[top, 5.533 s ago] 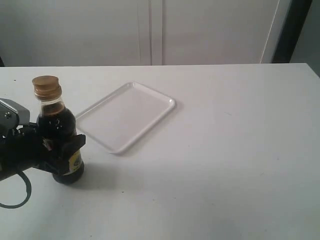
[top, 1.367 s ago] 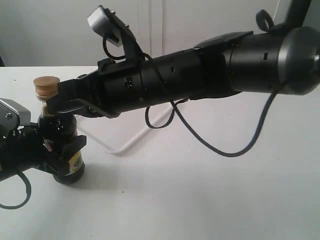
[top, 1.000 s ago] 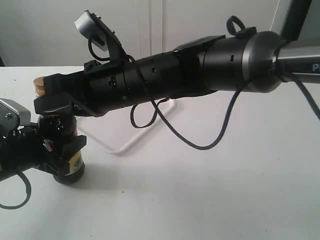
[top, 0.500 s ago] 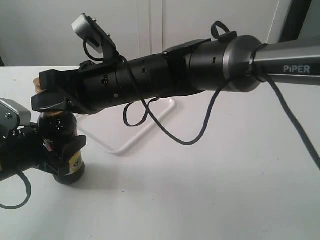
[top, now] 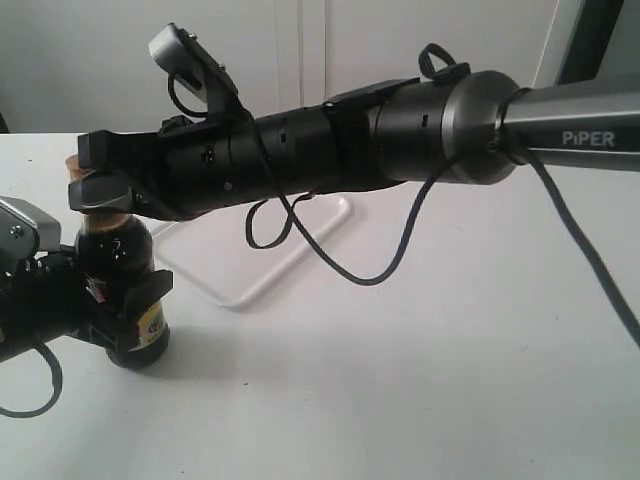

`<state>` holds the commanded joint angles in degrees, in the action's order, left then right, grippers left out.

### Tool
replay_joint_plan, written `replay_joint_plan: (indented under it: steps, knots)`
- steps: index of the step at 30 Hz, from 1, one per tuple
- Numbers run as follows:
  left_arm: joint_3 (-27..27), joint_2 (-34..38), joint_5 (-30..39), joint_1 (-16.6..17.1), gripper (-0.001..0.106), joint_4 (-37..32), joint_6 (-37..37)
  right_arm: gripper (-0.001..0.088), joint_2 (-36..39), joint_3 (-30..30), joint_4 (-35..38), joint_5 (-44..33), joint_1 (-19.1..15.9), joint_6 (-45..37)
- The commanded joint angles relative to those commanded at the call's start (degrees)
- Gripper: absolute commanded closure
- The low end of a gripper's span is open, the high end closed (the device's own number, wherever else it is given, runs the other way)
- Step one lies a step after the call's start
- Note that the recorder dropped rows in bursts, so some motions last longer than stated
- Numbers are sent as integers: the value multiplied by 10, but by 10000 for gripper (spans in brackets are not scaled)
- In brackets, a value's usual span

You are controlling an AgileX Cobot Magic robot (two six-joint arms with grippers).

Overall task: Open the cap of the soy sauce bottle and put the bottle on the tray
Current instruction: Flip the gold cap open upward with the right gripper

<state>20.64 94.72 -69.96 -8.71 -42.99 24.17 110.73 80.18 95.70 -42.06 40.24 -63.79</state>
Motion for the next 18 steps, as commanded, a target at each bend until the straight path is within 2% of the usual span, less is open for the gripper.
replay_joint_plan:
  steps: [9,13,18]
  knots:
    - [0,0,0,0,1053,-3,0,868,0,46,-4,14,-5,0]
    - [0,0,0,0,1053,-5,0,868,0,60,-4,38,-26,-4]
    - [0,0,0,0,1053,-5,0,868,-1,66,-4,19,-53,0]
